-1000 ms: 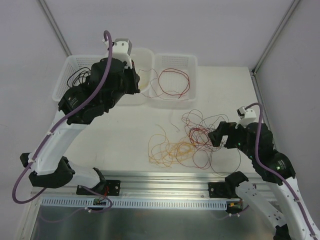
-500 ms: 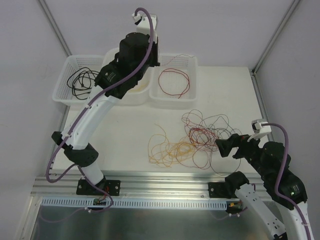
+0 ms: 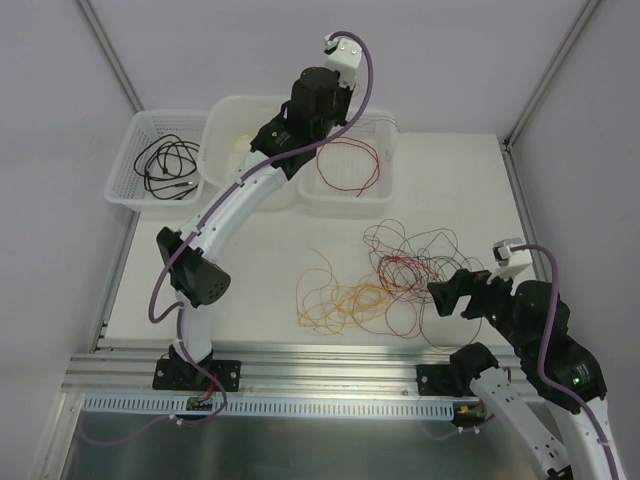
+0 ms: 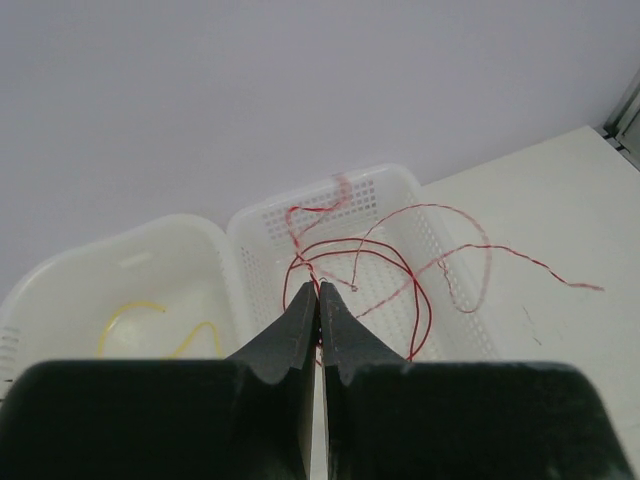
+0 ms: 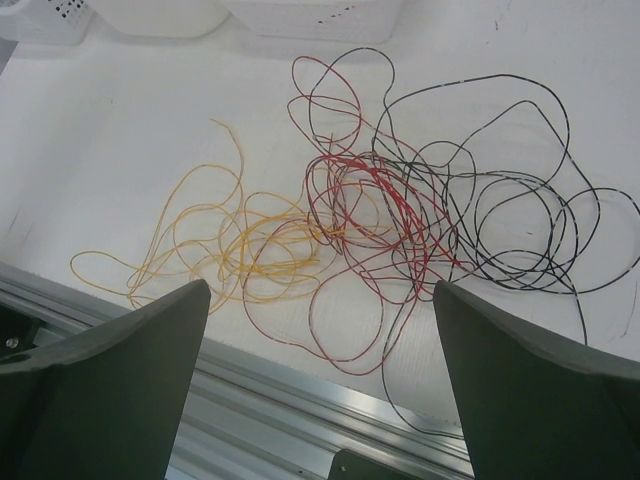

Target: Untangle the cables

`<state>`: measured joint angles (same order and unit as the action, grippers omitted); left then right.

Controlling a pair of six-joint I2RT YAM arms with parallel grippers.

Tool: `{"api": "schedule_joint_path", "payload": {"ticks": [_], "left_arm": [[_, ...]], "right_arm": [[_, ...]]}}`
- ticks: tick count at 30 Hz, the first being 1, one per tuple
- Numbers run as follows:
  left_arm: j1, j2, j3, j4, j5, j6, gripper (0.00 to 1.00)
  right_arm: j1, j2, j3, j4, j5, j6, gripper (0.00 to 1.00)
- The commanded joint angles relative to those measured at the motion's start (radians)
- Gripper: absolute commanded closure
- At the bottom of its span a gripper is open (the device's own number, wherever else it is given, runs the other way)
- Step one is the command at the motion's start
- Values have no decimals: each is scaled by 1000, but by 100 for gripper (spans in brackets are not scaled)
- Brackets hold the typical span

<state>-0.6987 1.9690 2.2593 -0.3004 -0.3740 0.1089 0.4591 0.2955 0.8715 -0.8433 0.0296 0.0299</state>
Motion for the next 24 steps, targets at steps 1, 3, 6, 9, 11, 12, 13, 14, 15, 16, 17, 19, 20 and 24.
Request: {"api": "schedule_joint_path", "payload": {"ticks": [1,3,6,9,11,12,13,14,15,16,17,19,20,24], "left_arm": [[22,7,14,102,3,29,100],[28,36,5,106,-5,29,100],[37,89,-7,116,-9,40,100],[51,142,-7,121,24,44,100],[54,169,-12,122,47,40,100],[57,195,-14,124,53,37,100],[59,209,-20,124,61,34,100],[61,223,-27,122,63,34,100],[62,244,-39,122,61,25,100],[67,252,-55,122,63,11,100],[71,260,-88,122,63,-1,100],[80,281,-119,122,70,-55,100],[91,286,-144,124,85,-72,100],[103,304,-176,119,110,-136,95]], "right_arm": [[4,16,-2,10,4,-24,0],[6,17,-3,13,3,-22,0],[4,21,-11,18,1,-22,0],[6,27,-22,19,0,-22,0],[6,30,-28,23,0,-21,0],[6,33,-29,24,-3,-22,0],[6,36,-31,29,-5,-22,0],[6,37,-32,29,-7,-22,0],[4,40,-37,32,-8,-22,0],[4,45,-39,33,-10,-24,0],[4,48,-40,32,-11,-24,0],[6,53,-51,35,-16,-22,0],[6,57,-52,35,-22,-22,0],[4,70,-58,41,-20,-22,0]]}}
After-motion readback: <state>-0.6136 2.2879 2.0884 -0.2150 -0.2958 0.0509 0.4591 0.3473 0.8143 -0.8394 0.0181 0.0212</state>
